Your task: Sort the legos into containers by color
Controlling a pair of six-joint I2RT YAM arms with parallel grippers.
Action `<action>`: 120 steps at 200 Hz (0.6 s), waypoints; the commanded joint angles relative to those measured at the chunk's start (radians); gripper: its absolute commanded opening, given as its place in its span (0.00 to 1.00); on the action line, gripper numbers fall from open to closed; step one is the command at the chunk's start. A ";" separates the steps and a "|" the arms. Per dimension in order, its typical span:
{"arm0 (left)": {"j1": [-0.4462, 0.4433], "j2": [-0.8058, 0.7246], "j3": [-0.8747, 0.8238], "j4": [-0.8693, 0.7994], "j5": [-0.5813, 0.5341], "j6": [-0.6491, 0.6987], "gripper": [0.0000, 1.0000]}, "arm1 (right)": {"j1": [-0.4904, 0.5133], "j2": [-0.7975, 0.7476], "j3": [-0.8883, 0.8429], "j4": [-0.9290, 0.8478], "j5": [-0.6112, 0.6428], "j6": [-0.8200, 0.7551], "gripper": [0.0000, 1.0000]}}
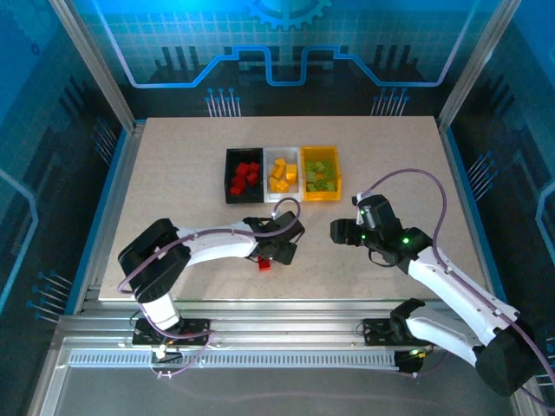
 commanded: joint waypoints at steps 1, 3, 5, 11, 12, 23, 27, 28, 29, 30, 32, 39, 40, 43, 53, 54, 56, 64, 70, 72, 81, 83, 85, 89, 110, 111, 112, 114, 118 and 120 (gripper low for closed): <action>-0.007 0.033 -0.017 0.017 -0.029 0.003 0.69 | 0.014 -0.009 0.004 0.001 0.007 -0.009 0.75; -0.006 0.033 -0.018 0.017 -0.027 0.001 0.69 | 0.014 -0.009 0.004 0.000 0.008 -0.009 0.75; -0.006 0.034 -0.019 0.020 -0.027 0.001 0.68 | 0.014 -0.009 0.003 0.000 0.008 -0.009 0.75; -0.007 0.036 -0.021 0.023 -0.024 -0.001 0.66 | 0.014 -0.010 0.004 -0.002 0.011 -0.009 0.75; -0.007 0.036 -0.022 0.024 -0.023 -0.002 0.66 | 0.014 -0.009 0.004 -0.002 0.012 -0.009 0.75; -0.007 0.034 -0.025 0.028 -0.020 -0.005 0.63 | 0.014 -0.012 0.005 -0.003 0.016 -0.009 0.75; -0.007 0.032 -0.027 0.028 -0.021 -0.005 0.61 | 0.014 -0.012 0.004 -0.003 0.018 -0.009 0.75; -0.007 0.032 -0.027 0.028 -0.020 -0.005 0.61 | 0.014 -0.012 0.004 -0.003 0.018 -0.009 0.75; -0.007 0.031 -0.028 0.028 -0.020 -0.005 0.61 | 0.014 -0.013 0.004 -0.003 0.018 -0.009 0.75; -0.007 0.031 -0.028 0.028 -0.019 -0.005 0.60 | 0.014 -0.013 0.004 -0.003 0.019 -0.009 0.75; -0.007 0.030 -0.028 0.027 -0.020 -0.005 0.59 | 0.014 -0.013 0.004 -0.003 0.020 -0.009 0.75; -0.008 0.027 -0.030 0.026 -0.020 -0.005 0.56 | 0.014 -0.012 0.004 -0.002 0.022 -0.007 0.75; -0.007 0.025 -0.030 0.026 -0.020 -0.005 0.56 | 0.014 -0.012 0.004 -0.002 0.022 -0.007 0.75; -0.006 0.024 -0.031 0.025 -0.021 -0.007 0.55 | 0.014 -0.012 0.004 0.000 0.022 -0.007 0.75; -0.007 0.016 -0.035 0.023 -0.024 -0.007 0.51 | 0.014 -0.010 0.004 0.001 0.022 -0.006 0.75; -0.007 0.015 -0.035 0.023 -0.024 -0.007 0.51 | 0.013 -0.010 0.004 0.001 0.022 -0.006 0.75; -0.007 0.013 -0.035 0.024 -0.024 -0.007 0.50 | 0.014 -0.010 0.003 0.001 0.022 -0.006 0.75; -0.007 0.006 -0.037 0.023 -0.024 -0.008 0.47 | 0.014 -0.009 0.004 0.003 0.022 -0.004 0.75; -0.007 0.001 -0.038 0.024 -0.024 -0.008 0.45 | 0.014 -0.008 0.004 0.004 0.023 -0.004 0.75; -0.007 0.000 -0.038 0.023 -0.024 -0.008 0.44 | 0.014 -0.008 0.002 0.004 0.024 -0.003 0.75; -0.007 -0.004 -0.036 0.025 -0.023 -0.010 0.40 | 0.014 -0.009 0.001 0.005 0.026 -0.002 0.75; -0.006 -0.006 -0.035 0.023 -0.023 -0.011 0.39 | 0.014 -0.009 0.001 0.004 0.026 -0.002 0.75; -0.005 -0.008 -0.035 0.024 -0.024 -0.012 0.39 | 0.014 -0.009 0.001 0.005 0.026 -0.001 0.75; -0.005 -0.011 -0.034 0.024 -0.024 -0.013 0.38 | 0.014 -0.008 0.001 0.004 0.026 -0.001 0.75; 0.010 -0.048 -0.024 0.020 -0.027 -0.018 0.36 | 0.014 -0.010 0.003 0.003 0.028 -0.001 0.75; 0.011 -0.050 -0.024 0.020 -0.026 -0.018 0.36 | 0.014 -0.010 0.003 0.003 0.028 -0.001 0.75; 0.014 -0.053 -0.023 0.020 -0.026 -0.017 0.36 | 0.013 -0.010 0.003 0.003 0.028 -0.001 0.75; 0.018 -0.056 -0.022 0.019 -0.025 -0.017 0.36 | 0.014 -0.010 0.004 0.002 0.029 -0.001 0.75; 0.028 -0.067 -0.020 0.018 -0.025 -0.017 0.36 | 0.014 -0.010 0.004 0.001 0.027 -0.001 0.75; 0.033 -0.075 -0.019 0.017 -0.025 -0.017 0.36 | 0.014 -0.010 0.004 0.002 0.028 -0.001 0.75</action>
